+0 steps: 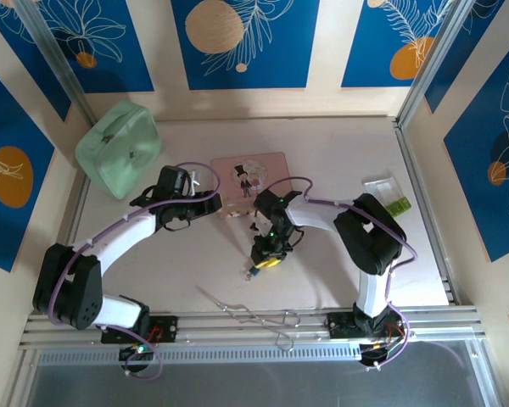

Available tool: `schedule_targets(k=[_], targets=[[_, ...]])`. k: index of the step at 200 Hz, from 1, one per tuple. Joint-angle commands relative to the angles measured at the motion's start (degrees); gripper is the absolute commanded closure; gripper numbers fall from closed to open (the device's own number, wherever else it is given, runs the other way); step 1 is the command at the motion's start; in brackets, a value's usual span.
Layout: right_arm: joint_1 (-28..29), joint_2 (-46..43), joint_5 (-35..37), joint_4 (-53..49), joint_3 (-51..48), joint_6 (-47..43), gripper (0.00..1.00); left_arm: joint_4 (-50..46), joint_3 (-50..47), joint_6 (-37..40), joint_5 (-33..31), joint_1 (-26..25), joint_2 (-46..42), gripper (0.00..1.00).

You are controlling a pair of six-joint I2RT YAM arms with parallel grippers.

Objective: Unlock the padlock with the key

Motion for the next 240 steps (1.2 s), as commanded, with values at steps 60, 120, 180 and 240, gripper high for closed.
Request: schedule_targets(k=[60,120,180,240], targets=[[-2.11,-33.07,30.19,-2.57,2.81,5.22,0.49,-10.85,15.68,7.76,-4.32,2.16,-3.24,0.28],[-12.55,-52.11,49.08,2.78,-7.04,11.61,0.35,-11.38,19.91,17.49,-20.37,3.96,-10.64,0.09],[-17.16,-54.69,56.36,14.81,-22.52,7.80,0.01,6.32,-0.48,30.44,-47.05,3.97,-18.66,0.00],[-33.05,-45.07,55.74,28.15,-29.86,13.73,0.01,31.44,-13.72,36.21,-54.49,6.42,-4.98,0.00]])
